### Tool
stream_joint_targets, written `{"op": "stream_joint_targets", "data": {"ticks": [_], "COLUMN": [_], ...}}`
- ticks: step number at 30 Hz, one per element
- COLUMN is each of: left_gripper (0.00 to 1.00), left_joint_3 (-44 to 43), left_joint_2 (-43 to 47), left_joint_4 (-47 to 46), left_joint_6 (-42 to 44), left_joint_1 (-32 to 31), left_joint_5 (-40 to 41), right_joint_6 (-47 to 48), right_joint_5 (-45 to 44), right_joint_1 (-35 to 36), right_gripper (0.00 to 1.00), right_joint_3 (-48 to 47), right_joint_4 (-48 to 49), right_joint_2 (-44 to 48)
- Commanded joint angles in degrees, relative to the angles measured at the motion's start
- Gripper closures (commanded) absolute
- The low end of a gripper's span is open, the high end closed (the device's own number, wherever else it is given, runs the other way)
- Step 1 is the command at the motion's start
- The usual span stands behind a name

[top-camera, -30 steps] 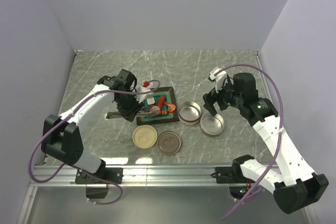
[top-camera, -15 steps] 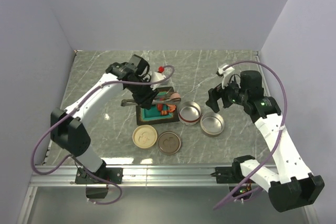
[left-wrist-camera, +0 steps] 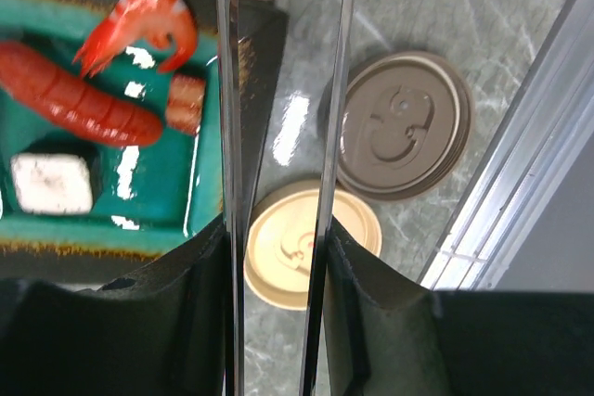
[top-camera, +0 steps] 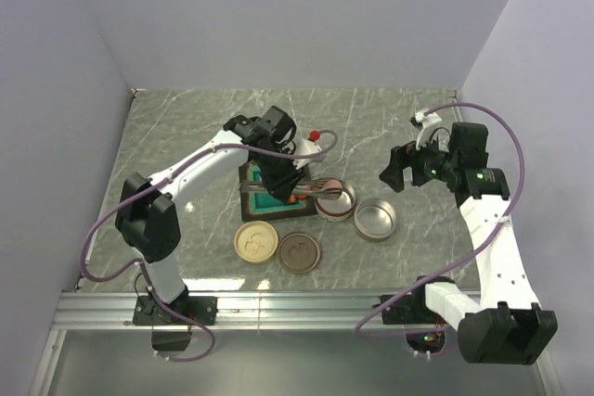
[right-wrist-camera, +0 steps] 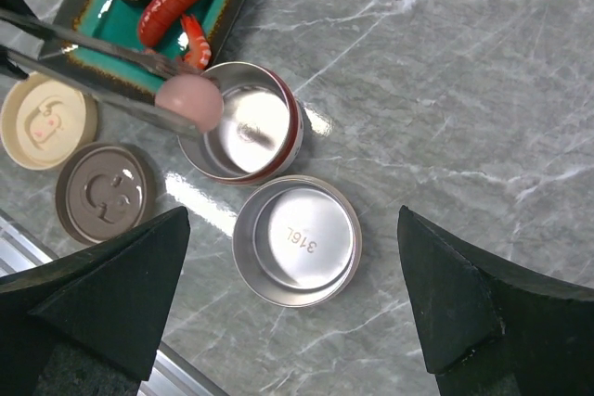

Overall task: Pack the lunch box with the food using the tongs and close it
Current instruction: Place the food into the lunch box

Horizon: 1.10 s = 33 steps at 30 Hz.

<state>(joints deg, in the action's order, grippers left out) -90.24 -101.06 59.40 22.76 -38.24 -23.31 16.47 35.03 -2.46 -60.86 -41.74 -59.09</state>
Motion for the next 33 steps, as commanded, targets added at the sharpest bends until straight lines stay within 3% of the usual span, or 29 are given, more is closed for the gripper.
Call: {"op": "stream_joint_targets", "data": {"ticks": [1, 20, 33], "left_gripper": [0.72, 0.68, 0.46], "left_joint_3": [-2.93, -11.01, -11.63], "left_joint_2": [0.07, -10.56, -12.24], "left_joint_4": [-1.74, -7.1, -9.82], "left_joint_6": [-0.44, -4.83, -5.98], "left_joint_1": [-2.54, -11.42, -12.39], "left_joint_5": [-2.79, -4.37, -2.36], "right_joint_6": [-0.47, -1.62, -0.21], "right_joint_5": [4.78, 8.92, 10.94], "right_joint_1": [-2.63, -12.48, -15.29], "right_gripper": [0.0, 0.0, 0.0], "right_joint_3": [-2.42, -3.56, -4.35], "right_joint_4": [-0.54, -0.8, -2.3], "right_joint_2": [-0.58, -1.29, -2.34]}}
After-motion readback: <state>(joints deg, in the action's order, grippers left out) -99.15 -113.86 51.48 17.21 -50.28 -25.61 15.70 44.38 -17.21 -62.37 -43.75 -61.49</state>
